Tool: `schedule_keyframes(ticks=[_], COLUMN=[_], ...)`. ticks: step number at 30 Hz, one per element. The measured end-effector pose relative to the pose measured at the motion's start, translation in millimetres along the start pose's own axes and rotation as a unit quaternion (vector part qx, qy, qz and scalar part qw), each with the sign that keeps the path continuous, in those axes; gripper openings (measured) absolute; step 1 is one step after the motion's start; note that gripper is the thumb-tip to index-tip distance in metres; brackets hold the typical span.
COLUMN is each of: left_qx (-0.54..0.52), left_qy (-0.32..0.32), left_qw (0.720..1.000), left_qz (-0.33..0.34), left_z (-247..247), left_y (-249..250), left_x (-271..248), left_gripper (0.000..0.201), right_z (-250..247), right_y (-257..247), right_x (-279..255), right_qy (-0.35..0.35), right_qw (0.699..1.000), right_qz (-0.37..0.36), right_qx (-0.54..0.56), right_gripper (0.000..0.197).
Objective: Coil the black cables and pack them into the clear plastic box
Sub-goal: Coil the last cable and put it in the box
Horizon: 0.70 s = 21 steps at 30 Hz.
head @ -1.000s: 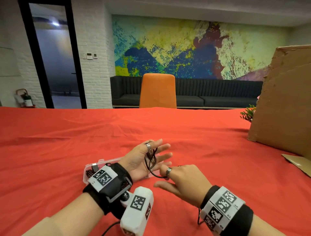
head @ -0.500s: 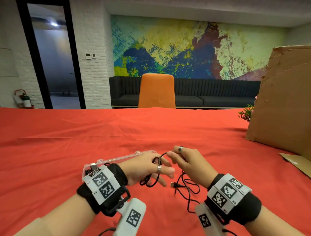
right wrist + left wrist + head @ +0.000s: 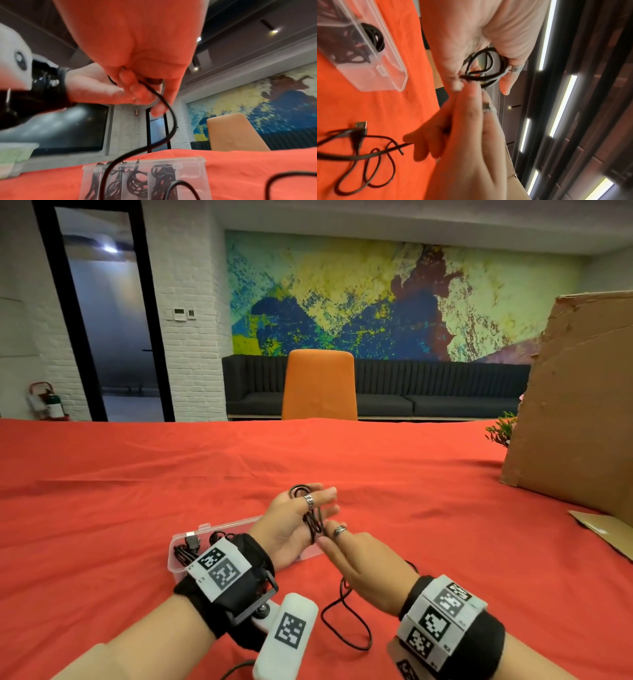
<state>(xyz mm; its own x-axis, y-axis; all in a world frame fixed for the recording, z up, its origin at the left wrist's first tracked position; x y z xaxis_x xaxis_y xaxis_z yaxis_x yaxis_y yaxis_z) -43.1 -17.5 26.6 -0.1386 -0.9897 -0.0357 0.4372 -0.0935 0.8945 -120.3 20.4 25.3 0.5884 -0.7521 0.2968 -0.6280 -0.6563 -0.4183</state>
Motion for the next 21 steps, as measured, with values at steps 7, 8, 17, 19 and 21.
schedule_keyframes(ticks=[7,8,17,19,21], left_qx=[0.069,0.09,0.434,0.494,0.524], left_qy=[0.027,0.03,-0.167,-0.215,-0.237], left_qw=[0.997,0.995,0.884,0.838,0.811], left_qz=[0.032,0.039,-0.049,-0.089,-0.107], left_z=[-7.4,-10.8,2.8,4.3,2.8], left_y=[11.9,15.7,-12.4,-22.6,-28.2], left_x=[-3.0,-3.3,-17.7,-23.7,-28.5], left_gripper=[0.006,0.008,0.025,0.026,0.022], right_z=[12.0,8.5,-10.8,-13.9,-20.2], right_y=[7.0,16.0,48.6,43.4,40.2], right_x=[-0.7,-1.6,4.1,7.1,9.9], right_qy=[-0.066,-0.069,-0.061,-0.043,-0.016], right_qw=[0.997,0.998,0.993,0.996,0.999], right_qz=[-0.024,-0.011,0.065,0.044,0.021], right_qx=[-0.039,-0.006,0.079,0.062,0.02], right_gripper=[0.031,0.032,0.029,0.028,0.034])
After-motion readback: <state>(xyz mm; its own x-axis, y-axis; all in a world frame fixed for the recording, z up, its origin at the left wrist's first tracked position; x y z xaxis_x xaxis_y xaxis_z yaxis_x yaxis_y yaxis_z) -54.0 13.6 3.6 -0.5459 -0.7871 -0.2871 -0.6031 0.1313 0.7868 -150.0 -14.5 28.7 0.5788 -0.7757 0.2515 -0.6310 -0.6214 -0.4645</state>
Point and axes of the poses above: each hand's wrist, its own x-axis towards the middle knuckle, its own z-axis out of the palm, y = z × x, the point moved 8 cm from there along x, towards the middle knuckle, and after that the axes turned 2 degrees about x, right-handed, at the moved point
